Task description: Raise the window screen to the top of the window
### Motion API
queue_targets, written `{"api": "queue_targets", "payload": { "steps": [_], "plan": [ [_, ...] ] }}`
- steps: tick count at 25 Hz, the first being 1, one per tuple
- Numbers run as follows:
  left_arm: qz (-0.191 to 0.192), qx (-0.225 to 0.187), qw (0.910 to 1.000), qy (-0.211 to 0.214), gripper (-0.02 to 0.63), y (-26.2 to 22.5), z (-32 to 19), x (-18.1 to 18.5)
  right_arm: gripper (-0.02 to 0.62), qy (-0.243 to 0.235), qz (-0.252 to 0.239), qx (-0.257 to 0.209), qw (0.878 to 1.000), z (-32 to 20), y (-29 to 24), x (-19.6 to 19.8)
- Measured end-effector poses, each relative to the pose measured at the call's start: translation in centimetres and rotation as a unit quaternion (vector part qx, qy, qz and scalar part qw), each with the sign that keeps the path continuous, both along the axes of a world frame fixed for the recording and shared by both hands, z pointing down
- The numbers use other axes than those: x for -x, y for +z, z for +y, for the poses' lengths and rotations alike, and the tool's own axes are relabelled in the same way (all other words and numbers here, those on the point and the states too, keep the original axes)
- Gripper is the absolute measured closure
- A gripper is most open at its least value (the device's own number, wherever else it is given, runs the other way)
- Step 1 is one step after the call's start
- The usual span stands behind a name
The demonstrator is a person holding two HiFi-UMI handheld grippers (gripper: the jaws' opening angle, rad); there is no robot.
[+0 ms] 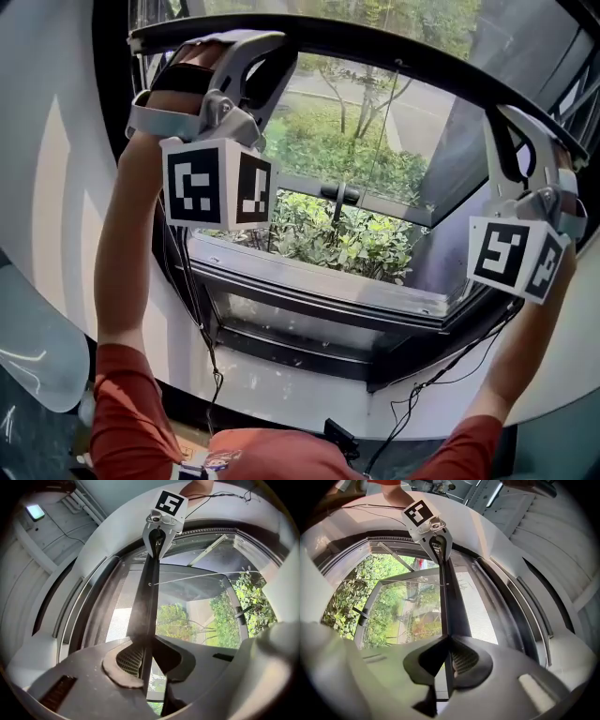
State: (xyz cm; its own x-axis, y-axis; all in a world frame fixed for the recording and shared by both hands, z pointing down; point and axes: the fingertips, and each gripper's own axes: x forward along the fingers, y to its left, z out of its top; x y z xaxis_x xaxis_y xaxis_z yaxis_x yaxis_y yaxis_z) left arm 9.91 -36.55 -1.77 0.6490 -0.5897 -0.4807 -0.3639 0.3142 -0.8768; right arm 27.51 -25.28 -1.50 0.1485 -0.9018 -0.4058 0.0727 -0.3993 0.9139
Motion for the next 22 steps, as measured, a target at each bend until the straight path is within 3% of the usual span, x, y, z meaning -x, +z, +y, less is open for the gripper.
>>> {"api": "queue_targets", "payload": {
  "steps": [22],
  "plan": [
    [0.014, -0.016, 0.9995, -0.022, 0.548, -10.1, -0.3, -0.1, 0.568, 0.046, 0.023, -0.034, 0.998, -0.4, -10.2, -0.1]
  ]
}}
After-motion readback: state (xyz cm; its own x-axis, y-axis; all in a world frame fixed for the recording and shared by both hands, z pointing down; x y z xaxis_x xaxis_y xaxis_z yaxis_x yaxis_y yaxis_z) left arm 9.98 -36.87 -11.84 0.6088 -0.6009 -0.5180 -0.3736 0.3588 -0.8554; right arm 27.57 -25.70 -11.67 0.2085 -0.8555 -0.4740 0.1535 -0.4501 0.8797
